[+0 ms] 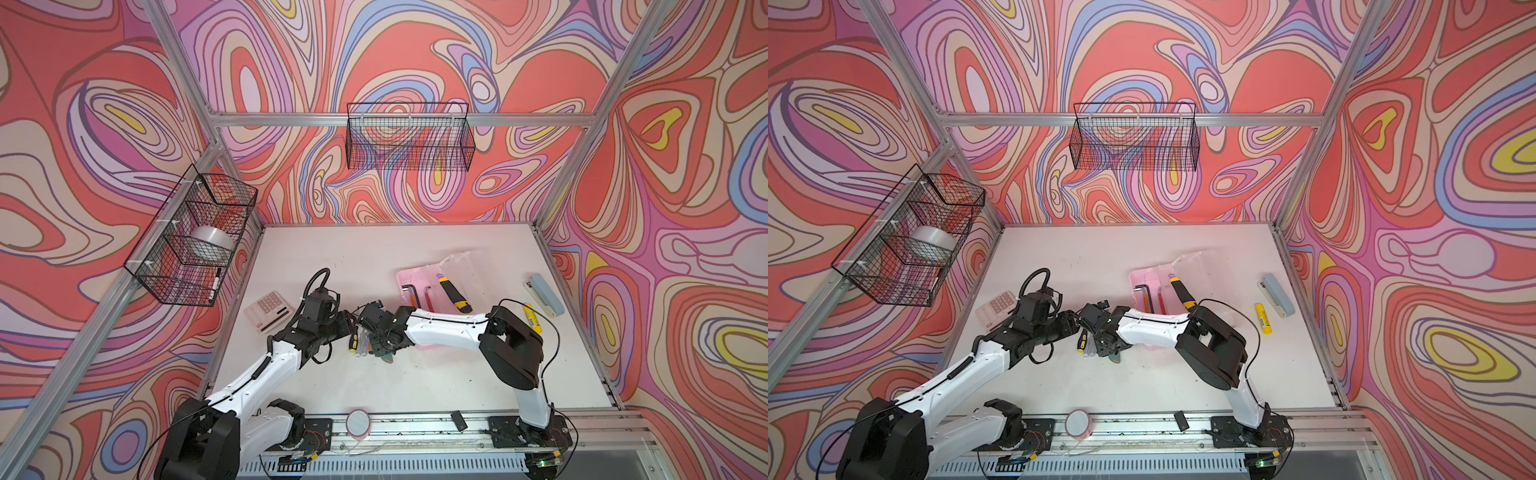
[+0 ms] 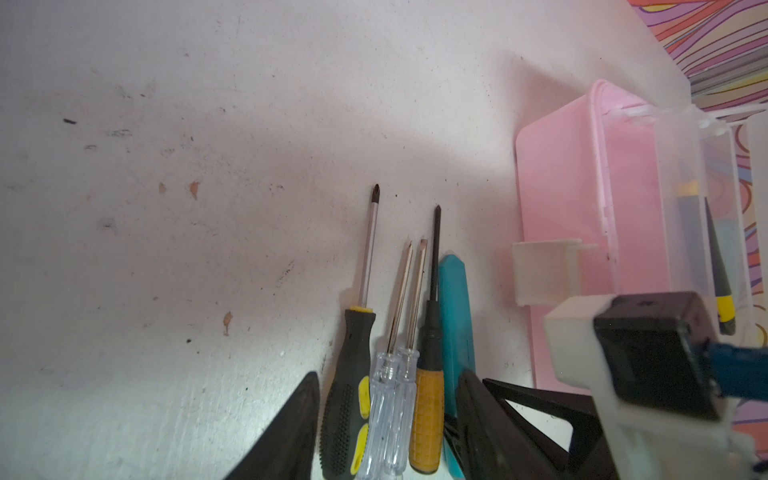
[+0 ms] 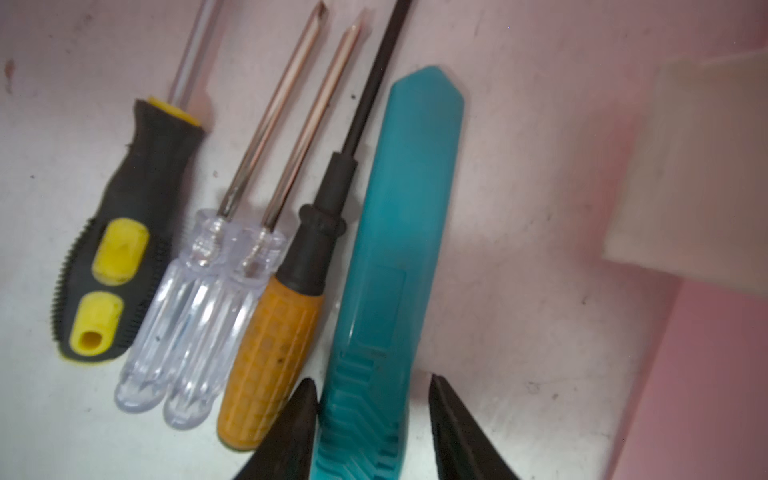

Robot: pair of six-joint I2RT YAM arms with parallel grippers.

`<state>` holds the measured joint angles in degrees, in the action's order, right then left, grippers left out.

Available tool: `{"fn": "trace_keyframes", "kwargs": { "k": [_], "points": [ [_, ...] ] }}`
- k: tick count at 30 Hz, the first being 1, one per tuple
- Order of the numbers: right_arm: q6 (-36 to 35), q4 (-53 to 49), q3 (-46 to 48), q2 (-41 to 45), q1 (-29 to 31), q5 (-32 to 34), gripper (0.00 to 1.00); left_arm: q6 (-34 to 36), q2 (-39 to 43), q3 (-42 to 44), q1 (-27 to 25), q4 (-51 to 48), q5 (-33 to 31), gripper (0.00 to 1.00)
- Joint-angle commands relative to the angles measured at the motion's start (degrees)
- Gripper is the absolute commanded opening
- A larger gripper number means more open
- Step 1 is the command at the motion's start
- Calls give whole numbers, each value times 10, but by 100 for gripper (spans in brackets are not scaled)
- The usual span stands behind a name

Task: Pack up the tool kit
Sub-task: 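Lower the right gripper onto the teal utility knife and grasp it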

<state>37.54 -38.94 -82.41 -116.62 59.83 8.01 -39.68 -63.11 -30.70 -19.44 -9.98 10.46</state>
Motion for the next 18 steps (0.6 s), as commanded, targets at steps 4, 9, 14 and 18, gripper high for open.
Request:
{"fn": "trace_keyframes", "kwargs": {
  "k": [4,9,14,18],
  "points": [
    [-16,4,-18,-21,-12,6,46,-3,-9,3,3,13,-6,53],
    [-25,-14,-39,-37,-12,16,48,-3,-15,4,3,15,-5,53],
    [-29,-21,-45,-42,-13,24,48,-4,-14,6,2,16,-9,54],
    [-31,-24,-48,-50,-12,29,48,-5,-15,6,3,19,-9,54]
  ]
}}
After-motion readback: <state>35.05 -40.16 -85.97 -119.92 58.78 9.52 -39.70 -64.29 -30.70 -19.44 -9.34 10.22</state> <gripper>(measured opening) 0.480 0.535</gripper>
